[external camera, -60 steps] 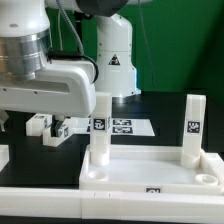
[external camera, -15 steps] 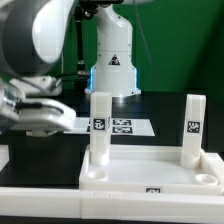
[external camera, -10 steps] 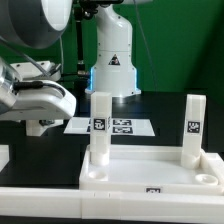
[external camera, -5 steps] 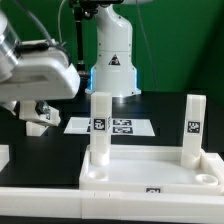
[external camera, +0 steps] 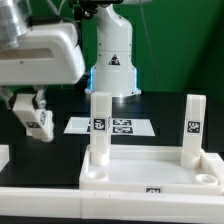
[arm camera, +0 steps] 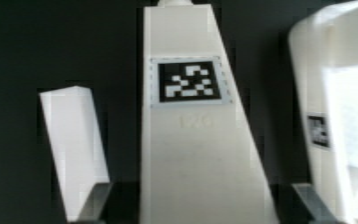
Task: Assemble desk
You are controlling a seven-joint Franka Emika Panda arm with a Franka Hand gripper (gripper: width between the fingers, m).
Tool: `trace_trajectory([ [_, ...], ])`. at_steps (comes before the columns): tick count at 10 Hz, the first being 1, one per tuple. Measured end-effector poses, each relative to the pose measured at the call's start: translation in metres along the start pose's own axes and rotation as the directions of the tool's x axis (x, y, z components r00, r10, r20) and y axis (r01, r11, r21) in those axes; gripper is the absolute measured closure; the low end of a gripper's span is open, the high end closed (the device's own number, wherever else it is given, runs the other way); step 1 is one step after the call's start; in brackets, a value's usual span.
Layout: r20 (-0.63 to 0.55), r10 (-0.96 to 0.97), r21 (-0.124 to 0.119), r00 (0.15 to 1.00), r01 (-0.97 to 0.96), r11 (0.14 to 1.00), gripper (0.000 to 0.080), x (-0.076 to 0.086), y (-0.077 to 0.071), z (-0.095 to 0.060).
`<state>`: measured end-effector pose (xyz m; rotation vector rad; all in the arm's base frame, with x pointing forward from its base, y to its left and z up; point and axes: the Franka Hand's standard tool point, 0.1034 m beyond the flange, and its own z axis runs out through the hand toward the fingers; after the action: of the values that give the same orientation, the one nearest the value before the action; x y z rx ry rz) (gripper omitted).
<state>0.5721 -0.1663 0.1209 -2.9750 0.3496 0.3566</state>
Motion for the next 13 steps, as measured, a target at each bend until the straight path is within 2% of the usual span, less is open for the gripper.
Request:
trace_trajectory([
  [2, -0.173, -0.027, -0.021, 0.985, 0.024, 0.999, 0.0509, 0.025, -0.021, -0.024],
  [3, -0.230, -0.036, -0.028, 0.973, 0.031, 0.999, 0.0509, 0.030, -0.028, -0.028],
  [5, -0.356, -0.041, -0.060, 0.933, 0.021, 0.998, 0.0509, 0.037, -0.020, -0.028],
  [6, -0.380, -0.043, -0.066, 0.924, 0.019, 0.998, 0.0509, 0.035, -0.022, -0.027],
  [7, -0.388, -0.017, -0.053, 0.922, -0.004, 0.999, 0.0509, 0.036, -0.037, -0.030],
  [9, -0.408, -0.058, -0.051, 0.911, 0.041, 0.998, 0.0509, 0.042, -0.081, -0.041],
  [11, -0.411, -0.028, -0.035, 0.911, 0.015, 0.999, 0.0508, 0.041, -0.118, -0.039],
  [13, -0.410, -0.041, -0.040, 0.911, 0.026, 0.999, 0.0508, 0.042, -0.112, -0.039],
])
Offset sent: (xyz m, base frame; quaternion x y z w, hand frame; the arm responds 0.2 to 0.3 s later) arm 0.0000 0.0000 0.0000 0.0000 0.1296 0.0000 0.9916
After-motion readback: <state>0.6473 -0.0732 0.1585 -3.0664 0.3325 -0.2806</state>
